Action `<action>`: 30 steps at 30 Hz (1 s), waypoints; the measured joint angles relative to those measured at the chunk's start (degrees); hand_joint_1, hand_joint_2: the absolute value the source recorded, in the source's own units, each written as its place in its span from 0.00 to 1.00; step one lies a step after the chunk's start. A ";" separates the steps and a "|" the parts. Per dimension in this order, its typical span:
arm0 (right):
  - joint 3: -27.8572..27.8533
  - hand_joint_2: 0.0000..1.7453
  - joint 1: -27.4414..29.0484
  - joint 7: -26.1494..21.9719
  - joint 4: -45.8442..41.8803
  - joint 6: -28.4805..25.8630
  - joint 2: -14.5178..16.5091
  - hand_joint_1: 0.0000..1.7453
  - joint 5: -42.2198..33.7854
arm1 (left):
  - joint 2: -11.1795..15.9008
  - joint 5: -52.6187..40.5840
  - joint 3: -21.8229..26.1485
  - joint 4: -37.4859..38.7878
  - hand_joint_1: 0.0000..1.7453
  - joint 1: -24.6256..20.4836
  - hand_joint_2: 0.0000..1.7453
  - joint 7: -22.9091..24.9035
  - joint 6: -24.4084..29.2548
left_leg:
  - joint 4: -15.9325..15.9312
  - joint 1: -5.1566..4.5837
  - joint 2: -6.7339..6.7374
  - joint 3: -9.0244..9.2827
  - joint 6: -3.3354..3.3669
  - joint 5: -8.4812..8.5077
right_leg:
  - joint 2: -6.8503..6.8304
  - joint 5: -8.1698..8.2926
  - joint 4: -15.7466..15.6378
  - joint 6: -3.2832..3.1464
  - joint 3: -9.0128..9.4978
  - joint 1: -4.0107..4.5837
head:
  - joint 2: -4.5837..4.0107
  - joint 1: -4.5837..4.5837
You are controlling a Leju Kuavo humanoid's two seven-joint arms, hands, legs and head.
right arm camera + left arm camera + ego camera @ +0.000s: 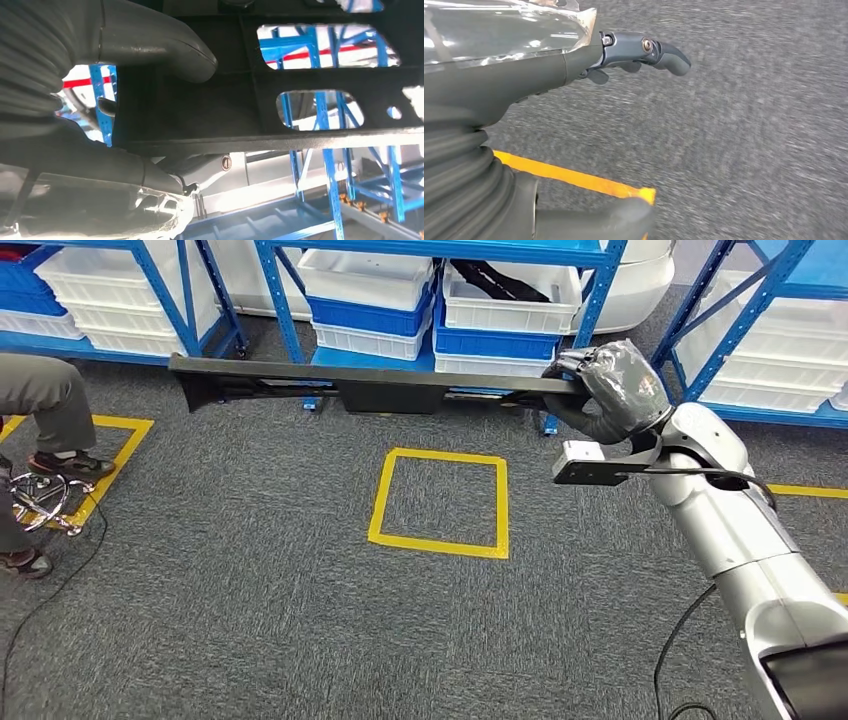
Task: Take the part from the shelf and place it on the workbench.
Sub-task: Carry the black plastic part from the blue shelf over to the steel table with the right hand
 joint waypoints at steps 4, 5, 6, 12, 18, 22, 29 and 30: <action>-0.13 1.00 0.23 0.59 -0.19 0.07 0.02 1.00 0.12 | -0.32 -0.02 0.50 -0.02 0.00 0.06 1.00 -0.13 -0.01 | 0.40 -0.02 0.25 -7.34 -1.20 6.30 | 0.06 -4.07 1.98 1.52 8.32 -0.14 | 0.00 -0.05; -0.19 1.00 0.29 0.63 -0.31 0.08 0.13 1.00 0.06 | -0.38 -0.02 0.60 -0.02 0.00 0.15 1.00 -0.15 -0.02 | 0.34 0.05 0.25 -8.85 -1.96 8.06 | 0.06 -3.82 -2.66 1.22 12.11 -0.22 | 0.00 -0.09; -0.24 1.00 0.28 0.64 -0.44 0.09 0.28 1.00 0.03 | -0.37 -0.03 0.66 -0.01 0.00 0.27 1.00 -0.17 -0.02 | 1.34 0.16 0.17 -9.77 -2.68 7.12 | 0.01 -4.52 -6.72 -0.10 14.27 -0.20 | 0.00 -0.22; -0.28 1.00 0.25 0.63 -0.54 0.43 0.64 1.00 -0.28 | -0.39 -0.03 0.72 0.02 0.00 0.47 1.00 -0.16 -0.02 | 18.12 0.73 -0.14 -10.91 -4.23 -3.13 | -0.18 0.86 -6.76 -2.26 8.03 0.15 | 0.00 -0.57; -0.49 1.00 -0.86 0.51 -0.54 2.01 1.32 1.00 -0.43 | -0.33 0.04 1.10 -0.04 0.00 0.13 1.00 -0.20 -0.01 | 0.69 -0.01 -0.67 3.89 -2.20 -3.72 | -0.34 4.36 -6.64 -0.76 4.54 0.45 | 0.00 -0.51; -0.55 1.00 -1.05 0.58 -0.27 2.58 1.96 1.00 0.29 | -0.44 0.29 1.51 -0.02 0.00 0.25 1.00 -0.73 -0.01 | -1.35 -0.19 -0.31 2.84 -0.59 -1.54 | -0.22 2.95 -4.77 -0.17 2.75 0.23 | 0.00 -0.44; -0.04 1.00 -0.84 2.08 0.16 0.86 3.06 1.00 5.19 | -0.70 0.58 2.35 -0.02 0.00 0.31 1.00 -1.05 0.00 | -0.99 0.23 -1.45 -2.70 -0.92 2.86 | 0.20 -1.37 6.38 1.79 2.72 -0.72 | 0.00 -0.33; -0.08 1.00 -0.87 2.15 0.16 0.87 3.20 1.00 5.34 | -0.73 0.57 2.44 -0.03 0.00 0.31 1.00 -1.05 0.00 | -0.65 0.29 -1.74 -3.48 -1.27 3.24 | 0.73 -0.93 2.50 2.10 5.77 -0.92 | 0.00 -0.31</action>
